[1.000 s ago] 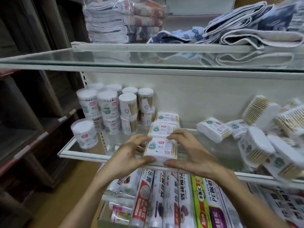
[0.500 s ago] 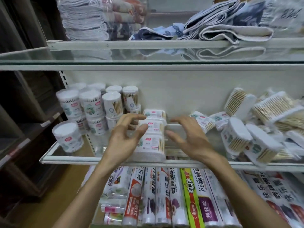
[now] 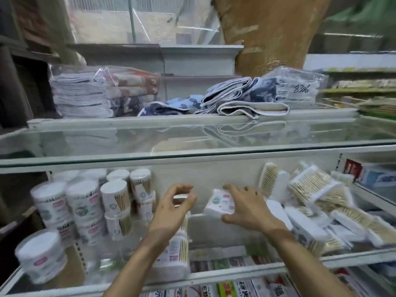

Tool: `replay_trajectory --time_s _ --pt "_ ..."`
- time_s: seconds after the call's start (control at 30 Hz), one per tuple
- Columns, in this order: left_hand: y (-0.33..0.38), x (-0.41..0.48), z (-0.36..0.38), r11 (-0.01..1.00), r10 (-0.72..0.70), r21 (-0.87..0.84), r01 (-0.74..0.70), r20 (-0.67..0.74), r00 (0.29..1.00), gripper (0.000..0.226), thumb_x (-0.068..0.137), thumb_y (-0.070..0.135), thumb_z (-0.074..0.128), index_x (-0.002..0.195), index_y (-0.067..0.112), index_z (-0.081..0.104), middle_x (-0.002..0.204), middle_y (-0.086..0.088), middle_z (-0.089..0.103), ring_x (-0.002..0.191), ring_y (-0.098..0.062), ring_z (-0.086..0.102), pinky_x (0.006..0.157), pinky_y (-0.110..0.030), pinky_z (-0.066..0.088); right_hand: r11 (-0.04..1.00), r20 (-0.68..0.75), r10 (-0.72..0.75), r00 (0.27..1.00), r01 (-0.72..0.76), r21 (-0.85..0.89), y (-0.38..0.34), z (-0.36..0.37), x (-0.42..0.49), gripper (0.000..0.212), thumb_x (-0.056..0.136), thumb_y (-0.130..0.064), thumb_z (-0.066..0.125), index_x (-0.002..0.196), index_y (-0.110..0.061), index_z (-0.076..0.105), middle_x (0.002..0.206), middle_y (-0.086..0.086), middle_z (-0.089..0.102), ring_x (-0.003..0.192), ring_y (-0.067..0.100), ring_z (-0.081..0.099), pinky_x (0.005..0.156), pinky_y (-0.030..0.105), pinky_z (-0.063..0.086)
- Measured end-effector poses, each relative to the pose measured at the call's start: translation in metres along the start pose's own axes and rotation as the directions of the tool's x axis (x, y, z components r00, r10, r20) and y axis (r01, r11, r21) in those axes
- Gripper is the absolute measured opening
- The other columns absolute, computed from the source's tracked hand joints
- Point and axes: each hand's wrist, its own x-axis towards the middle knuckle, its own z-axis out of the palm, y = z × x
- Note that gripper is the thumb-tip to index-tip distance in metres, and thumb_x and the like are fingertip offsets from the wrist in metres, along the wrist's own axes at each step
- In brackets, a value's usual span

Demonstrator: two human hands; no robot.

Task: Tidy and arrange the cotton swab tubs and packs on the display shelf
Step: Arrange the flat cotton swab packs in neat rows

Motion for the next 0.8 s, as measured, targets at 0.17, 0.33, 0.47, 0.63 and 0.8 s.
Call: replay_trajectory --time_s 0.17,0.33,0.47,0.63,0.8 --pt "0.002 0.002 -0.002 0.999 -0.04 -0.003 0.04 0.081 0.996 0.043 0.09 0.03 0.069 0.129 0.035 0.052 0.124 0.01 0.063 0.1 -0.009 0.069 0.073 -0.017 0.055 0.858 -0.323 -0.292 0.9 0.396 0.326 -0.012 -0.008 -0.004 0.08 0.079 -0.031 0.077 0.145 -0.036 0.032 0.137 -0.008 0.047 0.122 0.013 0.039 0.105 0.032 0.042" --pt "0.005 0.001 -0.003 0.993 -0.037 -0.107 0.042 0.05 0.998 0.048 0.091 0.02 0.068 0.133 0.031 0.048 0.119 0.001 0.069 0.096 -0.016 0.073 0.07 -0.016 0.055 0.759 -0.441 -0.358 0.823 0.531 0.376 -0.021 -0.012 -0.001 0.08 0.079 -0.023 0.078 0.143 -0.036 0.03 0.143 -0.015 0.036 0.129 0.005 0.036 0.109 0.012 0.029" --pt "0.003 0.0 -0.007 0.997 -0.035 -0.072 0.038 0.043 0.998 0.049 0.093 0.025 0.067 0.135 0.036 0.046 0.121 0.005 0.068 0.097 -0.011 0.072 0.072 -0.019 0.056 0.789 -0.394 -0.352 0.849 0.496 0.363 -0.021 -0.009 0.002 0.079 0.079 -0.028 0.079 0.146 -0.028 0.038 0.149 -0.01 0.035 0.135 0.002 0.03 0.112 0.012 0.025" --pt "0.0 0.001 -0.014 0.998 -0.043 0.037 0.043 -0.004 0.999 0.05 0.095 0.033 0.062 0.14 0.039 0.041 0.132 0.013 0.054 0.11 -0.001 0.059 0.078 -0.023 0.049 0.912 -0.17 -0.199 0.965 0.246 0.33 -0.006 -0.002 0.009 0.074 0.082 -0.037 0.076 0.145 -0.029 0.039 0.143 -0.011 0.042 0.127 0.01 0.027 0.109 0.032 0.032" --pt "-0.003 0.0 -0.025 0.992 -0.021 0.126 0.025 -0.029 0.999 0.04 0.096 0.031 0.061 0.134 0.034 0.05 0.133 0.011 0.054 0.109 0.003 0.056 0.083 -0.02 0.048 0.942 0.137 -0.148 0.979 0.098 0.321 0.001 0.015 0.022 0.06 0.088 -0.032 0.072 0.141 -0.027 0.045 0.145 -0.002 0.043 0.13 0.018 0.036 0.103 0.031 0.034"
